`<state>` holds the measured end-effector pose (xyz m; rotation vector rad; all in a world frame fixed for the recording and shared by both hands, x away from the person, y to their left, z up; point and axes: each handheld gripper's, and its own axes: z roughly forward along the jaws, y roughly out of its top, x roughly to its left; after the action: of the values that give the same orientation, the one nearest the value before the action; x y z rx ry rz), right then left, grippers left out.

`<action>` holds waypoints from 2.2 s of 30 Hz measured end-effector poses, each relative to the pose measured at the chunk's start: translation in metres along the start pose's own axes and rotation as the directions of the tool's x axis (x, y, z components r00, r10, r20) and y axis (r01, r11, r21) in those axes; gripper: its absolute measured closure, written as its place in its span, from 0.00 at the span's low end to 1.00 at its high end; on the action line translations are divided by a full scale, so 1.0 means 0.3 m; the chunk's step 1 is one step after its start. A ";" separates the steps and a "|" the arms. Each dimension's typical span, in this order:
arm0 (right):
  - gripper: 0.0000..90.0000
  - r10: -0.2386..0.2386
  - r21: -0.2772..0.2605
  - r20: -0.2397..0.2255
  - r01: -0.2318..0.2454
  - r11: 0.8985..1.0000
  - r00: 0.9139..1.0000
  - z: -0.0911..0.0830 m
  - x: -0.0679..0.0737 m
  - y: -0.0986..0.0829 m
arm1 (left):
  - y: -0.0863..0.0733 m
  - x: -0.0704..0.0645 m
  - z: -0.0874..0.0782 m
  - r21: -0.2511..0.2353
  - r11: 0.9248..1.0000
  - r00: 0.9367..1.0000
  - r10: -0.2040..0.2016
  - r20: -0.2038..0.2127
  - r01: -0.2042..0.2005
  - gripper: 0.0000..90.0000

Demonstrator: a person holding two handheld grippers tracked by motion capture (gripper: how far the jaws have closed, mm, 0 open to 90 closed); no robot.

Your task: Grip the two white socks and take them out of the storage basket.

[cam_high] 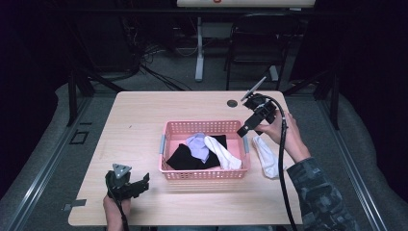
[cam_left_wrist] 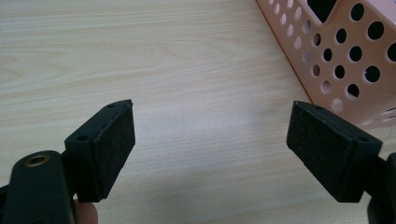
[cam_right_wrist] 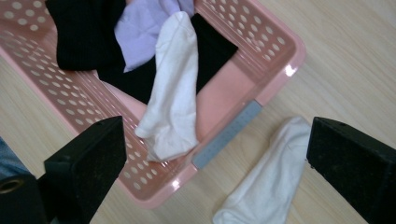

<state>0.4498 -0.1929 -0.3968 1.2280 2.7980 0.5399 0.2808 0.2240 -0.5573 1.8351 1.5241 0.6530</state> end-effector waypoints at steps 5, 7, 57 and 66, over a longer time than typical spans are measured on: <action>0.10 -0.035 -0.014 -0.025 0.035 0.999 0.999 0.030 0.048 0.041 | 0.000 0.000 0.000 0.001 1.000 1.000 0.001 0.001 -0.001 0.17; 0.10 -0.058 0.001 -0.027 0.058 0.998 0.998 0.042 0.058 0.054 | 0.000 0.000 0.001 0.000 1.000 1.000 0.000 0.002 0.000 0.17; 0.53 -0.012 0.237 -0.033 0.020 0.971 0.999 0.519 0.111 0.125 | 0.000 0.002 -0.001 -0.003 1.000 1.000 0.003 0.005 -0.003 0.17; 0.91 -0.013 0.245 -0.008 0.015 0.970 1.000 0.511 0.100 0.120 | 0.000 0.002 -0.001 -0.003 1.000 1.000 0.003 0.005 -0.003 0.17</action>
<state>0.4811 -0.1028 -0.5258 1.2438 2.9463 0.2009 0.2807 0.2248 -0.5569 1.8353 1.5163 0.6512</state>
